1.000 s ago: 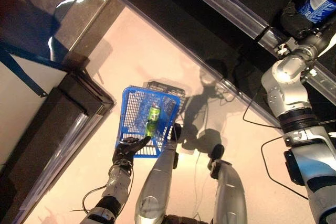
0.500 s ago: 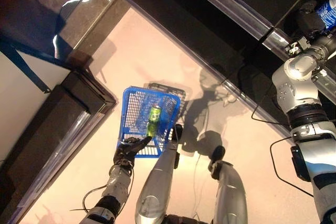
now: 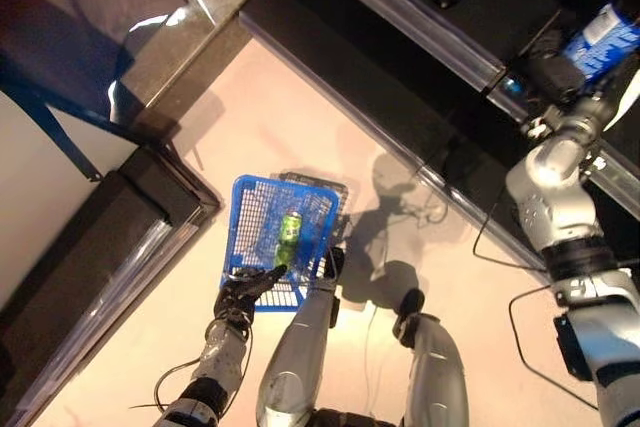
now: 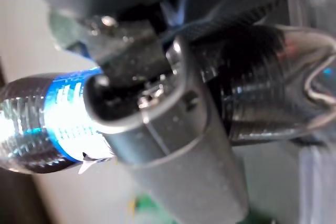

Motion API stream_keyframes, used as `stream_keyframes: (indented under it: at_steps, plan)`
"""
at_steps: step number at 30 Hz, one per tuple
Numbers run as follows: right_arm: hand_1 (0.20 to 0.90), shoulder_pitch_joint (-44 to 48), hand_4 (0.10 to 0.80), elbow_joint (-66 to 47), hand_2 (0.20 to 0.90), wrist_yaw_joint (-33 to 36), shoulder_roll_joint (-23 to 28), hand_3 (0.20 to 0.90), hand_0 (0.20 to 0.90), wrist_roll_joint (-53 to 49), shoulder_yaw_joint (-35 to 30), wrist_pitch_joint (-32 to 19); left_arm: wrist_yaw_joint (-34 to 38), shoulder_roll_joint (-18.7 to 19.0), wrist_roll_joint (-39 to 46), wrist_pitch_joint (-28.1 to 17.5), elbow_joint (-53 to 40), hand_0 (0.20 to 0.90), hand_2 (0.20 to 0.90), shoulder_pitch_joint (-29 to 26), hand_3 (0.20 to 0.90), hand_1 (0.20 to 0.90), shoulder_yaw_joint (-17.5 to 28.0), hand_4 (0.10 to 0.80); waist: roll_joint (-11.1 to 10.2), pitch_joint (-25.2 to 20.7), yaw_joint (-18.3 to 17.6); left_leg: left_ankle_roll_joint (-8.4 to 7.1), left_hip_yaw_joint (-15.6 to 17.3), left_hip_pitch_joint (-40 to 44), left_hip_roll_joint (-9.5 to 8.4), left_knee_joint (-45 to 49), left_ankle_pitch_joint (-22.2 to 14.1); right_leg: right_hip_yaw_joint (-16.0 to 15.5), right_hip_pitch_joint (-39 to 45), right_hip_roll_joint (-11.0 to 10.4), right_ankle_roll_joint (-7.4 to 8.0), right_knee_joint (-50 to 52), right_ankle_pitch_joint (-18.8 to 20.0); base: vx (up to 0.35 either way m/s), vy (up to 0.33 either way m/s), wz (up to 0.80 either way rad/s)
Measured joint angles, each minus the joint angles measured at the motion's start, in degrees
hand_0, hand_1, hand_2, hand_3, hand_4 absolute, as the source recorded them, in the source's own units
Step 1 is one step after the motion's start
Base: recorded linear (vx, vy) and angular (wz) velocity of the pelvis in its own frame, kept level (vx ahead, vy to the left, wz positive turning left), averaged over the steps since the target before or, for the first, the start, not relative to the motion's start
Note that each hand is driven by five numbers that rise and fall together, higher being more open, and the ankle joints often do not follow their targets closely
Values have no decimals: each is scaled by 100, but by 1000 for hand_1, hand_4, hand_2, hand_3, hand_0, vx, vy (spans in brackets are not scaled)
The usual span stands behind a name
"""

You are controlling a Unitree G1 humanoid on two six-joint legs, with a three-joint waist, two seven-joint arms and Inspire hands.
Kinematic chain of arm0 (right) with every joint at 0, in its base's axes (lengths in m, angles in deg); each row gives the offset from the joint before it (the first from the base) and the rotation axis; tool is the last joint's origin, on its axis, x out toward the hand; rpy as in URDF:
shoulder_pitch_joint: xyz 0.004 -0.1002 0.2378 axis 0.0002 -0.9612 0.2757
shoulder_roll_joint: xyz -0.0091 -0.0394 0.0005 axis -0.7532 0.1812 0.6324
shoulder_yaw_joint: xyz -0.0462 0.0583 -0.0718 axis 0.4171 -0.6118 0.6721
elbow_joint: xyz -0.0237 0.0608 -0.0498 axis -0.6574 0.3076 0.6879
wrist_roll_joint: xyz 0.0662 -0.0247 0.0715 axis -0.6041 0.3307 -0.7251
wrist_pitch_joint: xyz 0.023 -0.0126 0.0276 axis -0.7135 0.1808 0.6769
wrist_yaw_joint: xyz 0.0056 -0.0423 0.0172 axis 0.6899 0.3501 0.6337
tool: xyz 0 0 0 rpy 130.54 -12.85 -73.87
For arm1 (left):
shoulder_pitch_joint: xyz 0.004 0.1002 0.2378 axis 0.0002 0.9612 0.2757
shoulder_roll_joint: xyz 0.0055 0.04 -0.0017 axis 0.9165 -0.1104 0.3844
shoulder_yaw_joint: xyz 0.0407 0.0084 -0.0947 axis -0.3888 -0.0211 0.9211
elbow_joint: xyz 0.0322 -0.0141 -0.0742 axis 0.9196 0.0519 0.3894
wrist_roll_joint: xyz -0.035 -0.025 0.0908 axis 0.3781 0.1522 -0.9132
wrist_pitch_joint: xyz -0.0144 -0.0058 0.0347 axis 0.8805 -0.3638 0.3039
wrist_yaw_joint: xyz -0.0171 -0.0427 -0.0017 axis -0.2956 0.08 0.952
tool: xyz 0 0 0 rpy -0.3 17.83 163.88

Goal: Pick up the drink and place into the basket.

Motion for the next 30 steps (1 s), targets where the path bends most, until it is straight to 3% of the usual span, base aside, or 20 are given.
stream_keyframes:
  at_steps: [8,14,21,30]
  plan:
    - [300,-1127,100,-1445,300,-1574,-197,200,300,411,-5,464,-18,-29,-3,-152,-267,300,300,586,200,300,348,100,-117,-17,-10,-79,13,654,158,-449,72,-38,539,148,-105,-229,-18,-9,-9,-2]
    - [300,-1557,100,-2172,300,-2527,-427,200,300,303,280,622,-221,24,6,-228,-829,300,300,1015,200,300,446,100,-168,-32,-125,-139,-1,1045,259,-684,125,-132,973,249,-99,-499,5,11,-5,3]
    - [300,-1592,100,-2407,300,-3106,-463,200,300,-6,1094,852,-301,246,64,-219,-1905,300,300,1334,200,300,417,100,-189,-53,43,-228,-47,1465,316,-946,162,-210,1425,351,-143,-708,-16,-3,-7,5]
    - [300,-1594,100,-2455,300,-3069,-753,200,300,-147,1848,998,-399,704,64,98,-3343,300,300,1511,200,300,135,100,-160,-73,396,-334,-505,1573,295,-1045,132,-459,1727,384,-194,-712,-207,-1,-19,26]
